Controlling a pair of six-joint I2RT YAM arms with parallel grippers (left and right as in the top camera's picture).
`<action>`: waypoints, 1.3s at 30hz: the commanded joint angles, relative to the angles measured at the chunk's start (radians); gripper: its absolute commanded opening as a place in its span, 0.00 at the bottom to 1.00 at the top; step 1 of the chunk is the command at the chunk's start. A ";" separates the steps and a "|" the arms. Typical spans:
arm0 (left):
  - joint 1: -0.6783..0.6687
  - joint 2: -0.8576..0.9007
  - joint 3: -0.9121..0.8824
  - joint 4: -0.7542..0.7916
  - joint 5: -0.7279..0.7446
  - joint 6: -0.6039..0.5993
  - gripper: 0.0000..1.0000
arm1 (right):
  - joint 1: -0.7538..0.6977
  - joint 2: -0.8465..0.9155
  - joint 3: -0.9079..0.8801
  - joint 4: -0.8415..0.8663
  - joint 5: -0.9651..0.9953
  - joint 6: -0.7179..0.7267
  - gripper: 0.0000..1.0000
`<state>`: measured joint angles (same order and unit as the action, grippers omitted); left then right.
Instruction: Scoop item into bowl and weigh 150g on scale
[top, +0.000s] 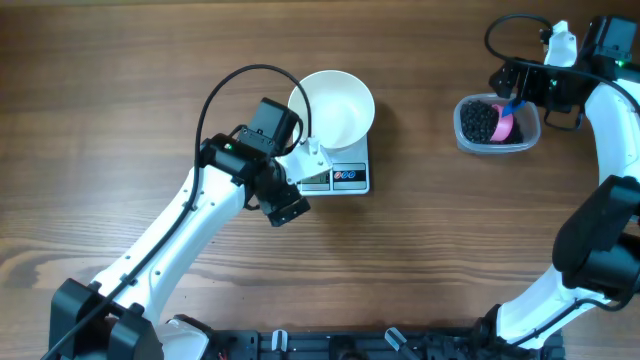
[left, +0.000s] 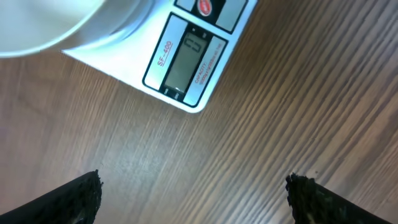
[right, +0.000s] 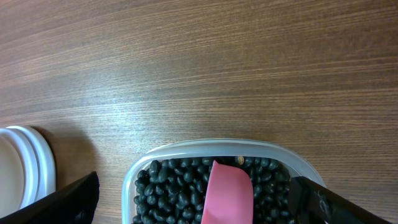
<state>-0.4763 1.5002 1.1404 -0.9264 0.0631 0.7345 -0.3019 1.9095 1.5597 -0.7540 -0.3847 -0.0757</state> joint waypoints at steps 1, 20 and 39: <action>0.003 0.009 -0.008 0.000 0.069 0.095 1.00 | 0.006 0.018 -0.004 0.003 -0.004 0.000 1.00; 0.025 0.030 0.014 -0.026 0.125 -0.430 1.00 | 0.006 0.018 -0.004 0.003 -0.004 0.001 1.00; 0.020 0.035 -0.095 0.217 0.036 -0.691 1.00 | 0.006 0.018 -0.004 0.003 -0.004 0.000 1.00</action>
<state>-0.4564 1.5448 1.0515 -0.7311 0.1200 0.0875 -0.3019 1.9095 1.5597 -0.7540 -0.3847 -0.0757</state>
